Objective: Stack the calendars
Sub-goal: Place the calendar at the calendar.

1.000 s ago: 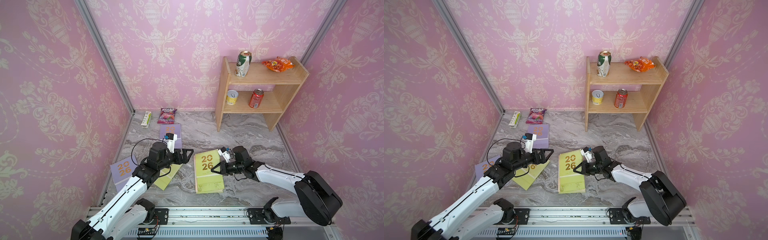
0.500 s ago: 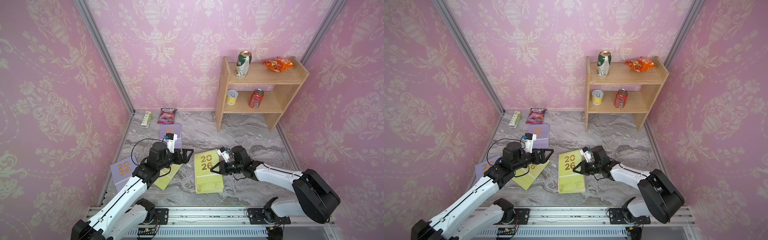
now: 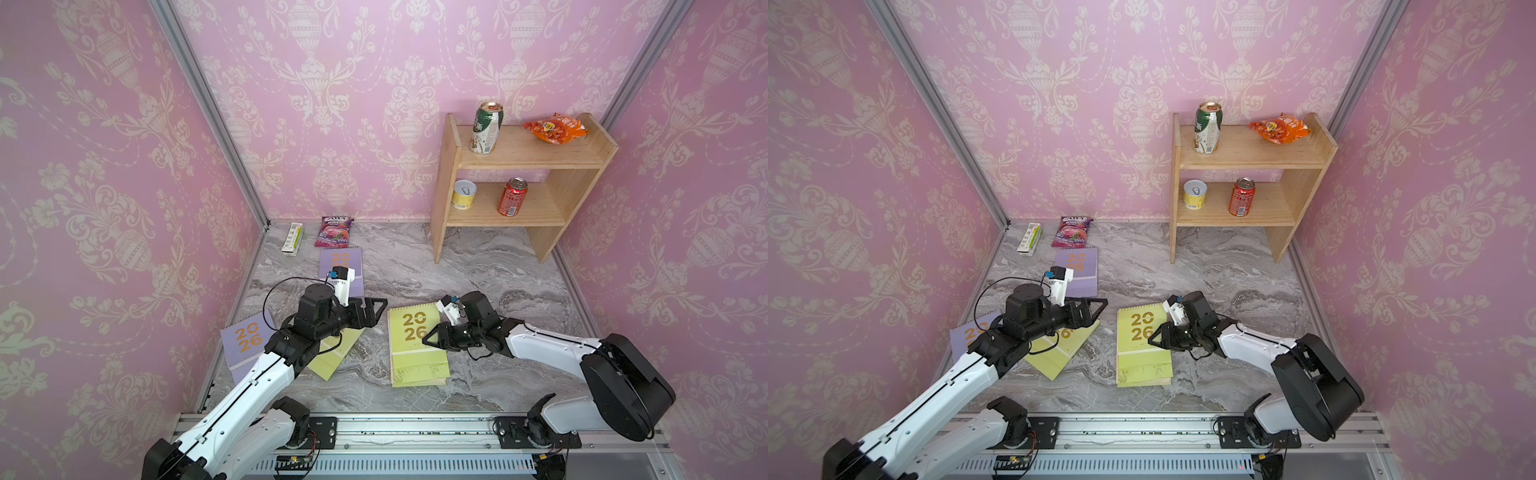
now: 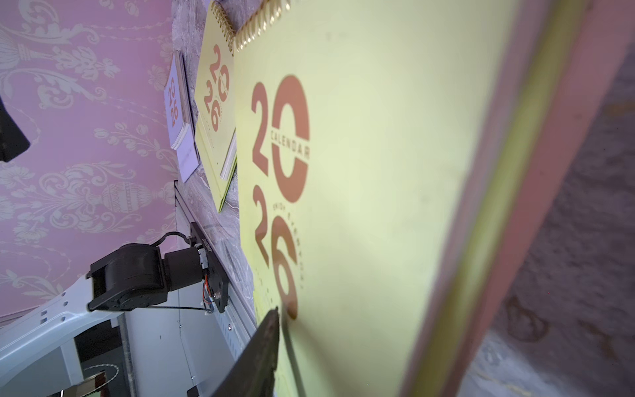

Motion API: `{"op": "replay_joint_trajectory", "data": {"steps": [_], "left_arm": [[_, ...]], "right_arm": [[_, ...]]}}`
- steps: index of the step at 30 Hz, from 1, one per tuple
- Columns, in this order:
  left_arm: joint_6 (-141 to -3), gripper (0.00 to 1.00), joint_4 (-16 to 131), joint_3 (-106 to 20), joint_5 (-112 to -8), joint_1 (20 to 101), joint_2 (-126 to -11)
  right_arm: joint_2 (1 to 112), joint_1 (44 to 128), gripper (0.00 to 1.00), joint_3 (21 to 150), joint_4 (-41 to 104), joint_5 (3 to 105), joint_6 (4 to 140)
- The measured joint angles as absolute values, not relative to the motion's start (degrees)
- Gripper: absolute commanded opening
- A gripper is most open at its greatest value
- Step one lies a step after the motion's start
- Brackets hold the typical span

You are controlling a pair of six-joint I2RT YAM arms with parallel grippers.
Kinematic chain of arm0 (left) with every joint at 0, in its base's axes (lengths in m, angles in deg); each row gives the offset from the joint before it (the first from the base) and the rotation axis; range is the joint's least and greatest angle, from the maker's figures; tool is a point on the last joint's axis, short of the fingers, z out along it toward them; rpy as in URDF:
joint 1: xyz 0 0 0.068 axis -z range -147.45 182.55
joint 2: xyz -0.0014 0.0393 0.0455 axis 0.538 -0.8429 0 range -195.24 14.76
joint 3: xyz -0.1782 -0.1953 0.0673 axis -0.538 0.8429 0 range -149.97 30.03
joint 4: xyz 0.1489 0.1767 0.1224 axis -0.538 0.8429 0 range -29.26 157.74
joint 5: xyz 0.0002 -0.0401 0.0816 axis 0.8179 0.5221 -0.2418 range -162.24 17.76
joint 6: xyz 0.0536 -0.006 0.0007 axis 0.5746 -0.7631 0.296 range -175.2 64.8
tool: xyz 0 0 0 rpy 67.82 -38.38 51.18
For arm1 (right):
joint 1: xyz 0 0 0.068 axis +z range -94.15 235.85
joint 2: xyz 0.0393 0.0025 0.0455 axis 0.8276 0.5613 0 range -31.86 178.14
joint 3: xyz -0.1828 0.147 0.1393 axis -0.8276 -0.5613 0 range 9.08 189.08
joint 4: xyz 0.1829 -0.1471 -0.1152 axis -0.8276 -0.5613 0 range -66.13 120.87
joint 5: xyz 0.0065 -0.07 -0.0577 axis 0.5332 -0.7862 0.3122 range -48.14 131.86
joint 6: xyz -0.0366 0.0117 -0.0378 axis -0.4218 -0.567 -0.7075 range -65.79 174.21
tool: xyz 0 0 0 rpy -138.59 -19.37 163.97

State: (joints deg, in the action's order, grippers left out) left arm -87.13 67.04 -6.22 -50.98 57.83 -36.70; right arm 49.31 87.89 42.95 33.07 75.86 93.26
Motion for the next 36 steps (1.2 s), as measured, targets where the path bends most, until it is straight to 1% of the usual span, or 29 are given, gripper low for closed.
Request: {"op": "replay_joint_trajectory", "data": {"steps": [6,19,36], "left_arm": [[-87.1,0.99,67.0,-6.2,-50.9,57.8,-36.7],[-87.1,0.99,66.8,-6.2,-50.5,57.8,-36.7],[-87.1,0.99,66.0,-6.2,-50.5,57.8,-36.7]], "right_arm": [[48.3,87.9,0.46,44.4,28.4,72.8,92.0],[45.6,88.0,0.47,46.4,17.3,63.2,90.1],[44.0,90.6,0.42,46.6,14.9,60.0,90.2]]}}
